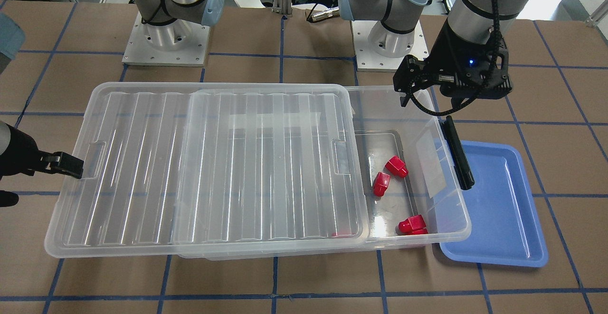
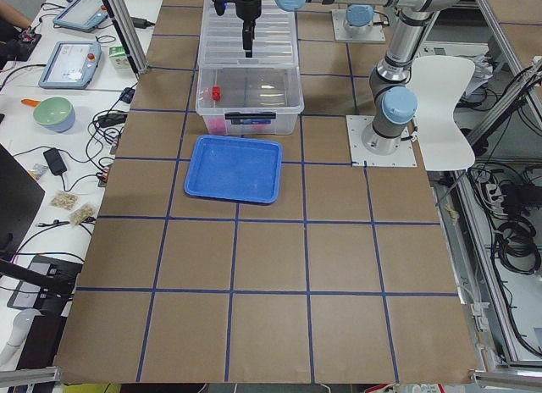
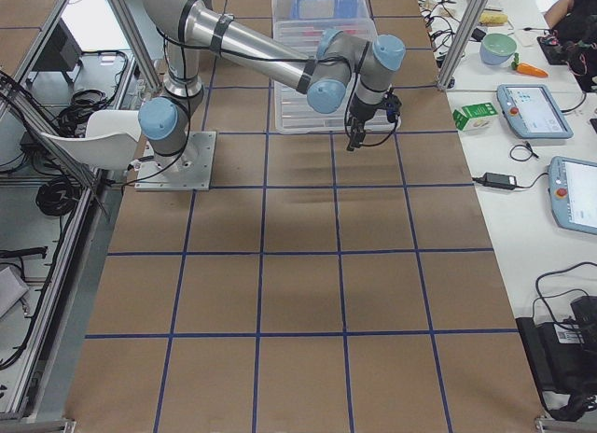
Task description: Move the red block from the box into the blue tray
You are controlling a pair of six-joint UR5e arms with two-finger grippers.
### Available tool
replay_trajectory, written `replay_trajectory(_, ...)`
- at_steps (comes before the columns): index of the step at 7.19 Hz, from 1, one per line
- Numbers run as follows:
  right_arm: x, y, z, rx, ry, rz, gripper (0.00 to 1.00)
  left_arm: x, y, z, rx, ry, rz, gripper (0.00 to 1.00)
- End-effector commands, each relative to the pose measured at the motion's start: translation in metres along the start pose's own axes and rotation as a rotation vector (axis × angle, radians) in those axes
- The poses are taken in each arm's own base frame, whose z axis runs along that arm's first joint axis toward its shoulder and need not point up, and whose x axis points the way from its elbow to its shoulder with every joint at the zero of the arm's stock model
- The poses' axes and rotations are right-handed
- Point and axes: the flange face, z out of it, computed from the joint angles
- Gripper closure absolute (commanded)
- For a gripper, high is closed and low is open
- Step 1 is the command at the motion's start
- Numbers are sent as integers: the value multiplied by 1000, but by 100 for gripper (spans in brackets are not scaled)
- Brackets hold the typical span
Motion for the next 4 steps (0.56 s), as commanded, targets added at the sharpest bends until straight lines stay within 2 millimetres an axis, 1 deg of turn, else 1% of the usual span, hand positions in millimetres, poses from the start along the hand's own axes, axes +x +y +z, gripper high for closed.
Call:
replay_trajectory(1,3,1,0,-5,10,-9,0,0,0,-1,1,0,0,0)
replay_trajectory(4,5,1,0,-7,27,-9,0,0,0,0,1,0,0,0)
